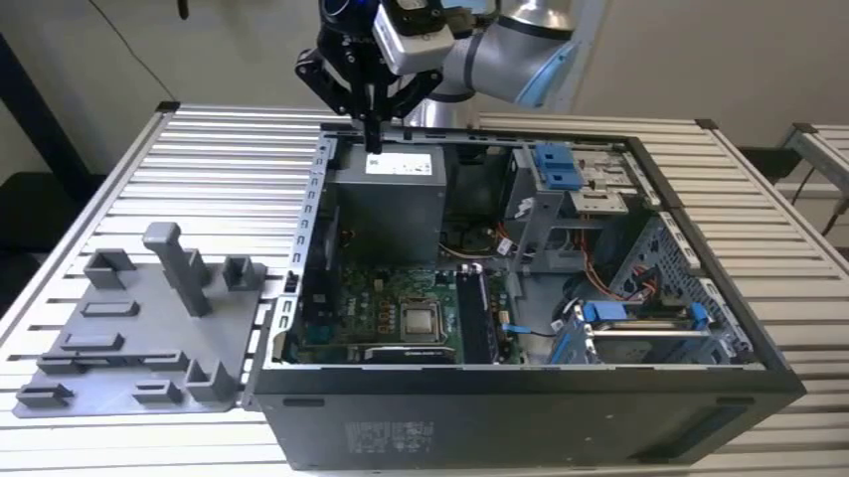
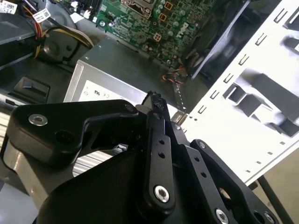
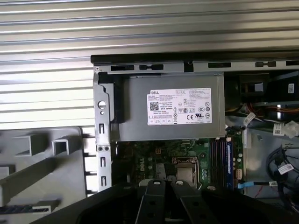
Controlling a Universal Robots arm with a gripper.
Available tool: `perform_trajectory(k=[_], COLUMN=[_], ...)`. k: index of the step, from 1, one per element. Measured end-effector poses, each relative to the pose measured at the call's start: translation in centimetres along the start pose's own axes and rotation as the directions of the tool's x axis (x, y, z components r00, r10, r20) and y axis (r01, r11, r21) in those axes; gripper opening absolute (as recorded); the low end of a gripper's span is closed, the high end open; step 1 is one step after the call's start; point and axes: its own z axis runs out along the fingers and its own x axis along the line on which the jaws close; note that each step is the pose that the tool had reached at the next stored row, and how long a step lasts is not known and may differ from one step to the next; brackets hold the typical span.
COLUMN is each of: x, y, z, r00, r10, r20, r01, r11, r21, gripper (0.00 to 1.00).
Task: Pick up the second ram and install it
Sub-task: 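Reach for the second ram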
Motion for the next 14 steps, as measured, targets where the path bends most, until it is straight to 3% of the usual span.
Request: perform_trajectory(k=[9,14], x=[1.25,1.56], y=[-0.09,-0.11], z=[-0.03,-0.03], r00=[1.0,1.0], r10=[0.0,0.0], r20=[0.0,0.0], r01=[0.0,0.0], r11=[1.0,1.0], r21=[0.0,-0.0001], gripper=[0.11,0.11])
